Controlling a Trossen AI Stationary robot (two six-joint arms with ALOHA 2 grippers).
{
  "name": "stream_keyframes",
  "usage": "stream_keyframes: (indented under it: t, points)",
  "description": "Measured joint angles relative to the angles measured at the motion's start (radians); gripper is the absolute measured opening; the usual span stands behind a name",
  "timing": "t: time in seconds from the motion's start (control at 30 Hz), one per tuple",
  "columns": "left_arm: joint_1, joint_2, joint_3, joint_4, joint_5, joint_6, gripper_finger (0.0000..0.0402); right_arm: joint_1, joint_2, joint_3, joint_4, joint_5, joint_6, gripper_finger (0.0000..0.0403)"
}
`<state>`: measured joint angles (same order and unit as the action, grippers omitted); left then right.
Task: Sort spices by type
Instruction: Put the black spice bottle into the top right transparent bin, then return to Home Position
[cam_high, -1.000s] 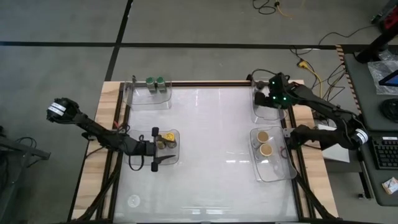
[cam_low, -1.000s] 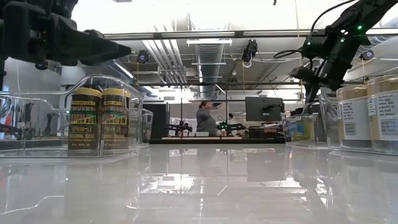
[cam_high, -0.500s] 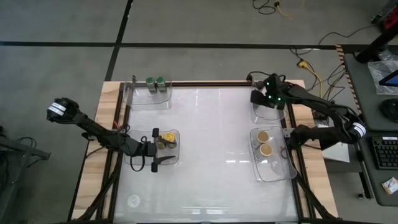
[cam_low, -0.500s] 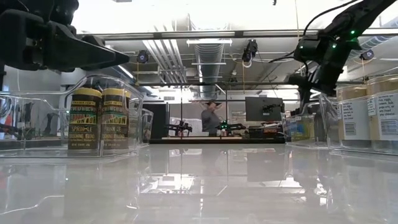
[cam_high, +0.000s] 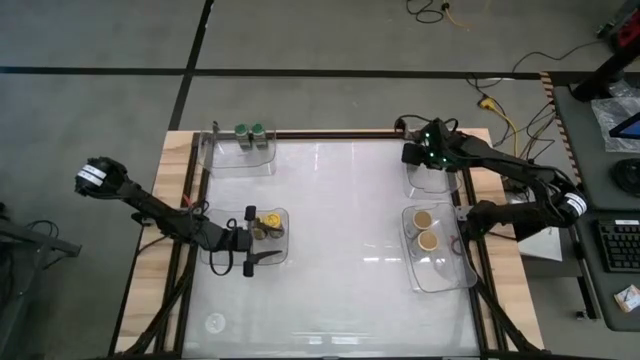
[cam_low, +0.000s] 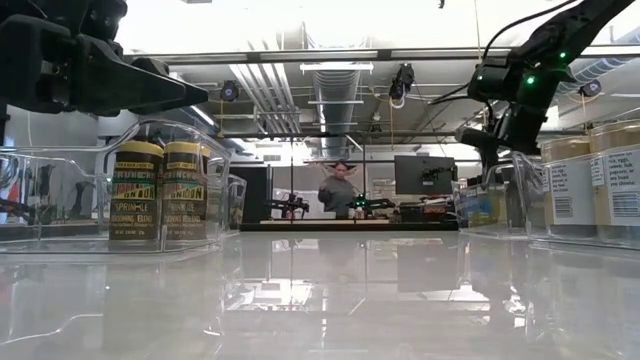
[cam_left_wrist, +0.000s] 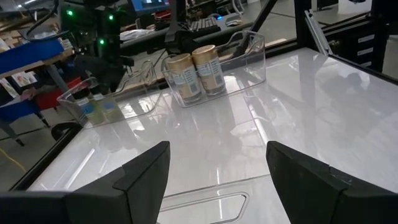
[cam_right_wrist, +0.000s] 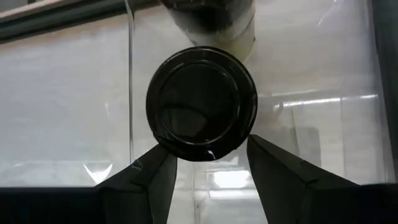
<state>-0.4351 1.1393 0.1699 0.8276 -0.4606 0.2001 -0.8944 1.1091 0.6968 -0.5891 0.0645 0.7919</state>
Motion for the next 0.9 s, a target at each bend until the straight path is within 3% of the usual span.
stream_keyframes:
  t: [0.27, 0.37, 0.63, 0.73, 0.9]
  points:
    - [-0.001, 0.000, 0.000, 0.002, 0.038, -0.001, 0.0251, 0.000, -0.009, 0.000, 0.016, 0.006, -0.024, 0.0178]
    - [-0.006, 0.000, 0.000, 0.032, 0.090, -0.005, 0.0251, 0.000, -0.050, 0.000, 0.005, 0.006, -0.043, 0.0183]
    - [-0.009, 0.000, 0.000, 0.122, 0.094, 0.031, 0.0251, 0.037, -0.223, 0.000, -0.040, 0.010, -0.131, 0.0183]
    - [-0.009, -0.016, 0.000, 0.170, 0.094, 0.052, 0.0251, 0.123, -0.303, -0.025, 0.079, 0.010, -0.179, 0.0177]
    - [-0.009, -0.099, 0.000, 0.155, 0.080, 0.058, 0.0251, 0.342, -0.397, -0.154, 0.476, 0.006, -0.269, 0.0166]
